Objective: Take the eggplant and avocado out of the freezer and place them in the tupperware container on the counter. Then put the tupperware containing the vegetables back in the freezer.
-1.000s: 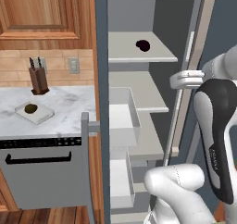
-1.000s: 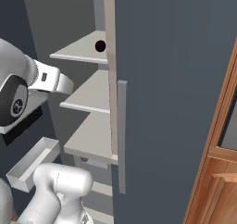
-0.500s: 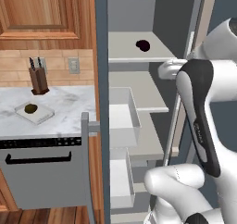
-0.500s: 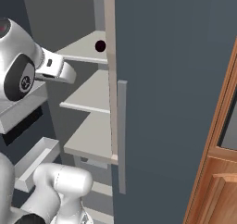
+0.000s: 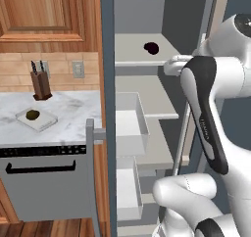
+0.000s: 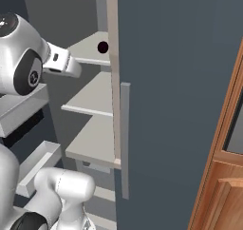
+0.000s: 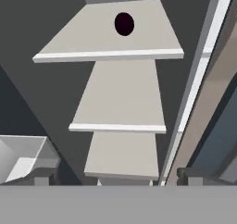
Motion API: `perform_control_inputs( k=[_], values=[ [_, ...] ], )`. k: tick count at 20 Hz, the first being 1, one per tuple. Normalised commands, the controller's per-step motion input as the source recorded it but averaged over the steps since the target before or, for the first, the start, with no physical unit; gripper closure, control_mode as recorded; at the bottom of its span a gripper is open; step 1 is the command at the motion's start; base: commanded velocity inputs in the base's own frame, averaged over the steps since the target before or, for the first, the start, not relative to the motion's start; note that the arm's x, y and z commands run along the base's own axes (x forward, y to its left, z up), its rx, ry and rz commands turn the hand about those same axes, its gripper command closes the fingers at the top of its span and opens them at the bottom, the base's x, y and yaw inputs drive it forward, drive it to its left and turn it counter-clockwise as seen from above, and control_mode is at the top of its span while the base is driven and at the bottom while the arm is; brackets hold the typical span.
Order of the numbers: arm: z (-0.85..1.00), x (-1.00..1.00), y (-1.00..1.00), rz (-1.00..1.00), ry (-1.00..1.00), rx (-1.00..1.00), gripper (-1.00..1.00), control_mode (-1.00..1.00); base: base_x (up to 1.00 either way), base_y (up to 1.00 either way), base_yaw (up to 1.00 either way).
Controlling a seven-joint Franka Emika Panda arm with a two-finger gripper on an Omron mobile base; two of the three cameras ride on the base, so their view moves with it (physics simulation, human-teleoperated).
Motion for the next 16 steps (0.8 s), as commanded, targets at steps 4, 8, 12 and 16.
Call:
perform_control_inputs(
  k=[4,8,12,16],
  values=[
    [0.13,0.32,0.00,0.00,-0.01,0.00,-1.00,-1.00,0.00,0.00,0.00],
    [0.10,0.34,0.00,0.00,-0.02,0.00,-1.00,-1.00,0.00,0.00,0.00],
    [0.12,0.34,0.00,0.00,-0.01,0.00,-1.00,-1.00,0.00,0.00,0.00],
    [0.04,0.34,0.00,0.00,-0.05,0.00,-1.00,-1.00,0.00,0.00,0.00]
  ],
)
